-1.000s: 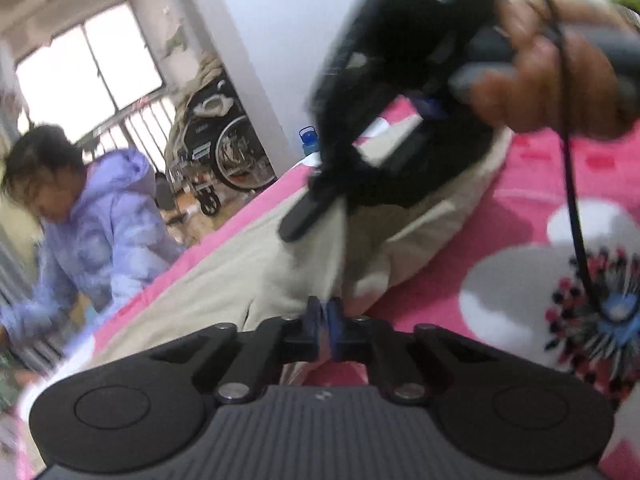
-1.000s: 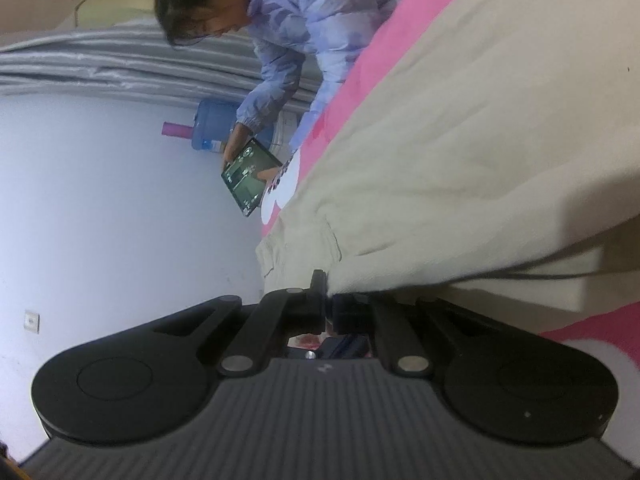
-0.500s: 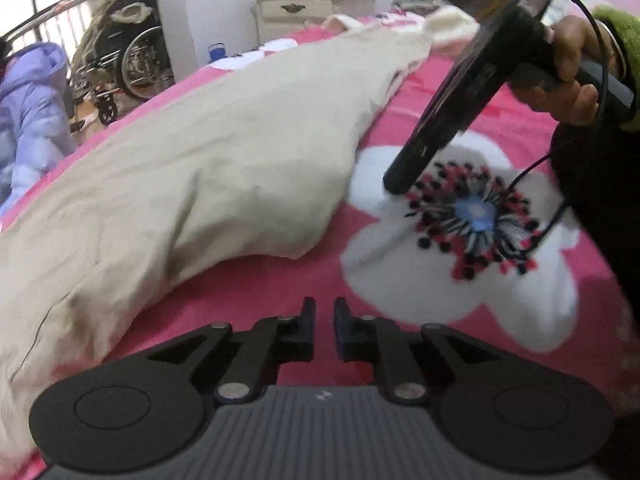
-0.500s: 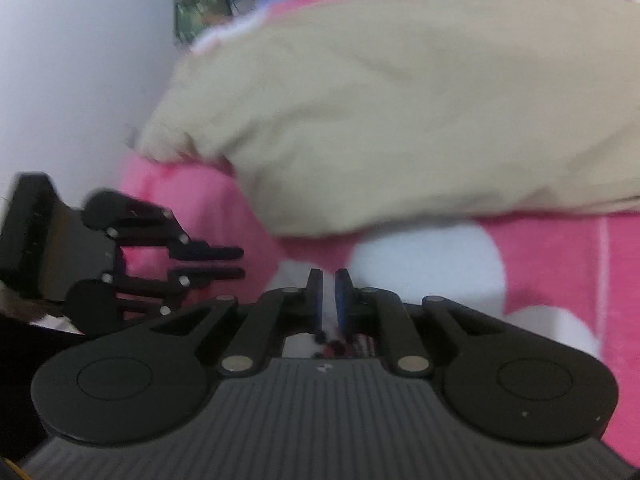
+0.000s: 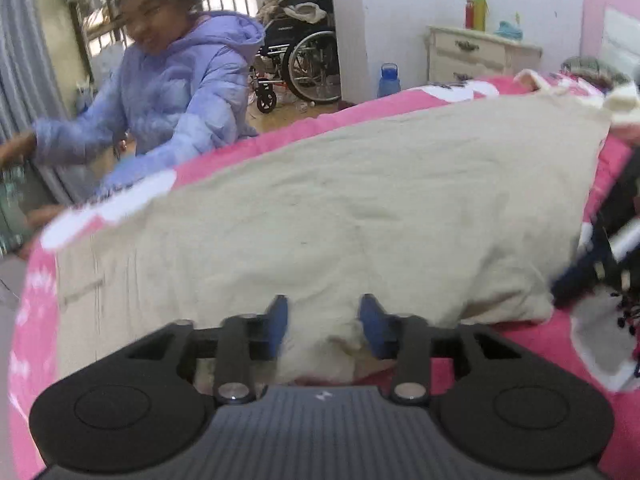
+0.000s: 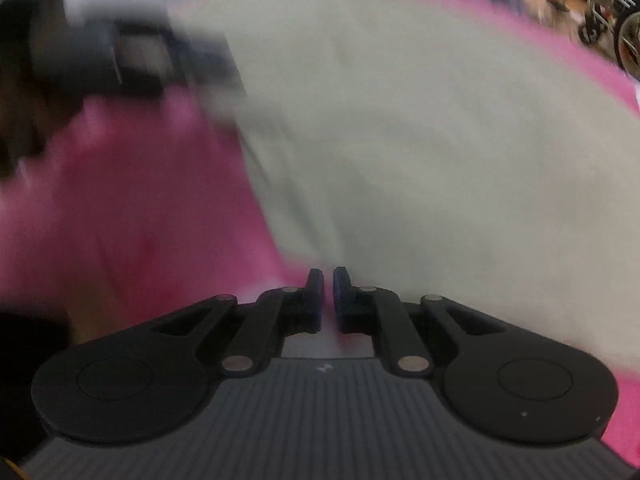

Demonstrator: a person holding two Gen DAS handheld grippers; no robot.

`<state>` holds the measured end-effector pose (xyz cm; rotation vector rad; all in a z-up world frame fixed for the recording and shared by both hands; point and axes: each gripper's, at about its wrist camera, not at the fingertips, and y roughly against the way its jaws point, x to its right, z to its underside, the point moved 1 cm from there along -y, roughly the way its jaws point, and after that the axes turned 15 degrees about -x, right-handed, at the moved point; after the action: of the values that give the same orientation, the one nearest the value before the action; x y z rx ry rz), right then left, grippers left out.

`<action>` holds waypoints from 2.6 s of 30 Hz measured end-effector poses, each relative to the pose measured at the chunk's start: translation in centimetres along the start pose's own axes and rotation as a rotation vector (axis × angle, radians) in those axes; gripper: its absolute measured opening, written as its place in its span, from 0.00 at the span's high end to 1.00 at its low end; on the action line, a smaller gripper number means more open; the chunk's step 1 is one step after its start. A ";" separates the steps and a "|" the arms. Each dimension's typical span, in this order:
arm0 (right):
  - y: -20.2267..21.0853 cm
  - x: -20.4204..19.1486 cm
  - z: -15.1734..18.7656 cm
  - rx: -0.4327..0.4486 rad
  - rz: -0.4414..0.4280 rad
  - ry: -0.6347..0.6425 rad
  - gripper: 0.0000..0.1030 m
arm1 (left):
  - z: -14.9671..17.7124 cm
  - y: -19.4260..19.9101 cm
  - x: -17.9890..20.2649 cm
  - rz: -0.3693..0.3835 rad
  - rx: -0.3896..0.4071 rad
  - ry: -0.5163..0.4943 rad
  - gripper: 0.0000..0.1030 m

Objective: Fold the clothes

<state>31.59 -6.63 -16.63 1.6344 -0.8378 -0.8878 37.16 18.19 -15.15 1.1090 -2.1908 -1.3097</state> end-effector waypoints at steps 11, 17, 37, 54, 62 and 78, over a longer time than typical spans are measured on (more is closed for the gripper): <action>5.3 -5.0 -6.3 0.124 0.056 0.191 0.86 | 0.6 1.0 -4.4 0.196 0.019 0.150 0.56; -1.6 -5.9 -8.3 0.016 0.102 0.257 0.84 | 2.2 1.5 -6.6 0.211 0.030 0.210 0.67; 2.5 0.4 -11.4 0.041 -0.013 -0.034 0.79 | 3.8 2.5 -10.7 0.312 0.130 0.436 0.58; 4.8 11.4 -5.1 0.232 -0.228 -0.521 0.75 | -2.9 -1.8 -15.5 0.318 0.103 0.655 0.53; 2.8 17.7 3.3 0.340 -0.350 -0.868 0.77 | -3.5 -4.1 -18.1 0.353 0.068 0.867 0.55; 4.2 18.4 3.0 0.508 -0.190 -0.738 0.72 | -10.4 -3.7 -0.1 0.328 0.045 0.340 0.53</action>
<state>37.40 -24.79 -15.67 1.8474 -1.5244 -1.5519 45.53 11.30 -13.01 0.8653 -2.0444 -0.8662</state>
